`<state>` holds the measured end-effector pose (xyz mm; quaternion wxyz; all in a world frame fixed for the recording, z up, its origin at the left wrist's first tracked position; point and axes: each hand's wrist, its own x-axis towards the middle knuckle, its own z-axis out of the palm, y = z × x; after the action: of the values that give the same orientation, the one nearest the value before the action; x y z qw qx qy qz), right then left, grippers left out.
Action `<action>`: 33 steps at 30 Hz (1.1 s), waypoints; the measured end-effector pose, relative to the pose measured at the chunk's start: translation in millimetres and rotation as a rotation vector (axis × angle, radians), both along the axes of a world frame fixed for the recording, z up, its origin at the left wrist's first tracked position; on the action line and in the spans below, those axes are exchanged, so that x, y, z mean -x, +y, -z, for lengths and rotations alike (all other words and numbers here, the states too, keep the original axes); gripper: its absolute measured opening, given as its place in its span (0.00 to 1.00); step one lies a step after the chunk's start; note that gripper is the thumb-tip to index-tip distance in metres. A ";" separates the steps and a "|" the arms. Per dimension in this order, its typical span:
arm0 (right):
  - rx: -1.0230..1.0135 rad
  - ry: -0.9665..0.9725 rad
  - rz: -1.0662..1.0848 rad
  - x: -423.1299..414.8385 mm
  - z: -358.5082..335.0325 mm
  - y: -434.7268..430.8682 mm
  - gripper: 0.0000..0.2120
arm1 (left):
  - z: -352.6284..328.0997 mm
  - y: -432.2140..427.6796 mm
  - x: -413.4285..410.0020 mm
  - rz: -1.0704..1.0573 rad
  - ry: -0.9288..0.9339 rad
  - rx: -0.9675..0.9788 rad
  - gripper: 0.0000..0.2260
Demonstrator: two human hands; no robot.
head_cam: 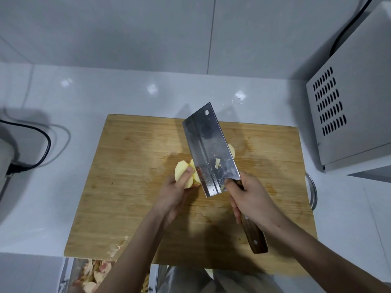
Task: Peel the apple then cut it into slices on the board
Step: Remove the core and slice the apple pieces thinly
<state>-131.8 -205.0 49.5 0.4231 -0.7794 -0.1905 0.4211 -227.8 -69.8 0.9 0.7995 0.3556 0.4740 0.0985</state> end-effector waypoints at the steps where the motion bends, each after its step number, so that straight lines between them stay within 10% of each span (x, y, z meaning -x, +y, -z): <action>1: 0.003 -0.003 -0.007 -0.8 -0.5 0.0 0.08 | -0.8 -0.7 -1.4 -0.003 -0.009 -0.010 0.06; 33: 0.006 0.104 0.006 -9.5 -13.4 7.5 0.15 | -12.5 11.6 -12.6 0.175 0.007 -0.147 0.05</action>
<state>-122.3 -197.5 62.8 0.4312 -0.7582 -0.1647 0.4605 -215.2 -58.2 13.3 0.7752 0.4536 0.4354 0.0617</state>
